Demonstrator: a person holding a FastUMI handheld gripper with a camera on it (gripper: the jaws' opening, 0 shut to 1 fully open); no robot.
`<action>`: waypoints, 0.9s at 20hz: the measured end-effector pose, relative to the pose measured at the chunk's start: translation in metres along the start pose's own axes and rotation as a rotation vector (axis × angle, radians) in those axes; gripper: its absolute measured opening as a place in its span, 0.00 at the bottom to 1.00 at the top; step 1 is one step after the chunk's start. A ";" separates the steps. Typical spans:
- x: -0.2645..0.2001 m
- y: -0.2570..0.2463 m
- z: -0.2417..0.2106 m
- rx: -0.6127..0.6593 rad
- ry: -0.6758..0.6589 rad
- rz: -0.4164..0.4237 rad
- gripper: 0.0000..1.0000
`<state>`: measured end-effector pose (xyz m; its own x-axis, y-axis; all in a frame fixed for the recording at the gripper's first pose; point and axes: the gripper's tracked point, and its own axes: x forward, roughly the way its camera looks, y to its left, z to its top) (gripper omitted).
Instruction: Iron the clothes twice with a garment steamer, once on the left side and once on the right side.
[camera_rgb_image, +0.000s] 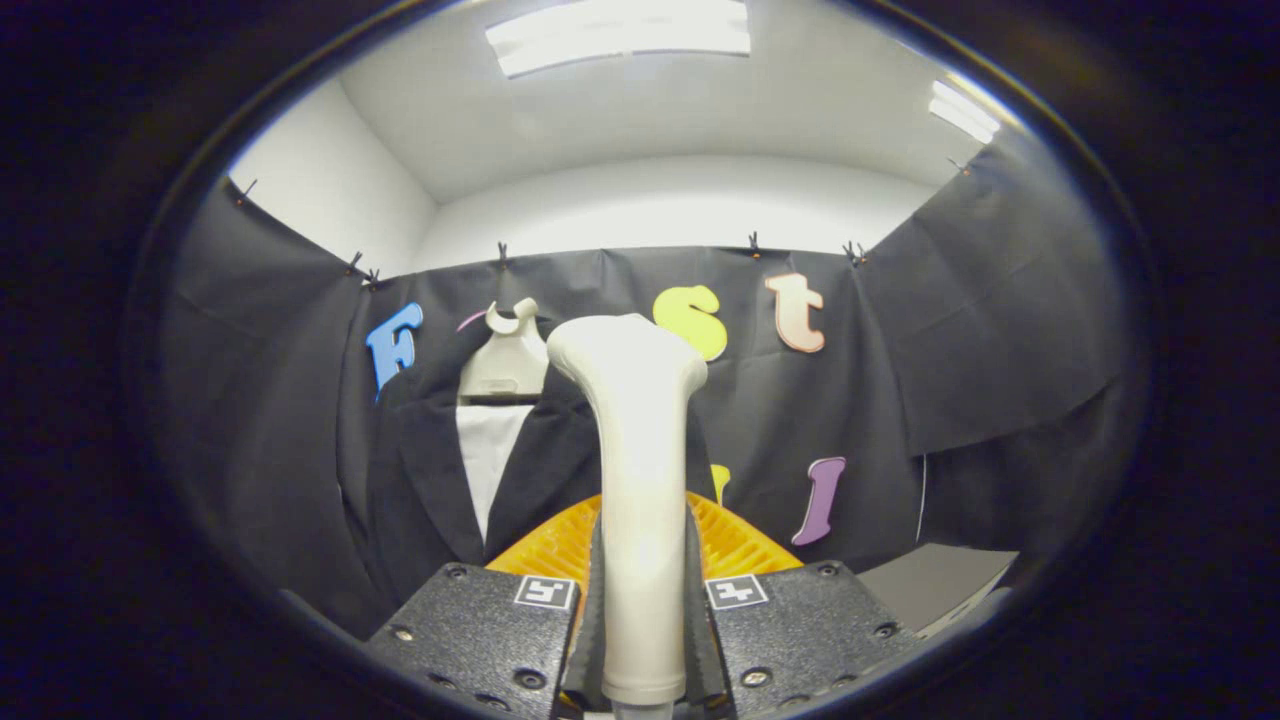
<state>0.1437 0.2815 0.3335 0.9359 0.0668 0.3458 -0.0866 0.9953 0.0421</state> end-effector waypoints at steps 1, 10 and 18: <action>0.009 0.005 0.003 -0.011 -0.013 0.003 0.34; 0.054 0.028 -0.024 -0.058 0.031 0.030 0.34; 0.042 0.022 -0.068 -0.075 0.106 0.001 0.34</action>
<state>0.2042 0.3106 0.2849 0.9671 0.0708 0.2442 -0.0654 0.9974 -0.0299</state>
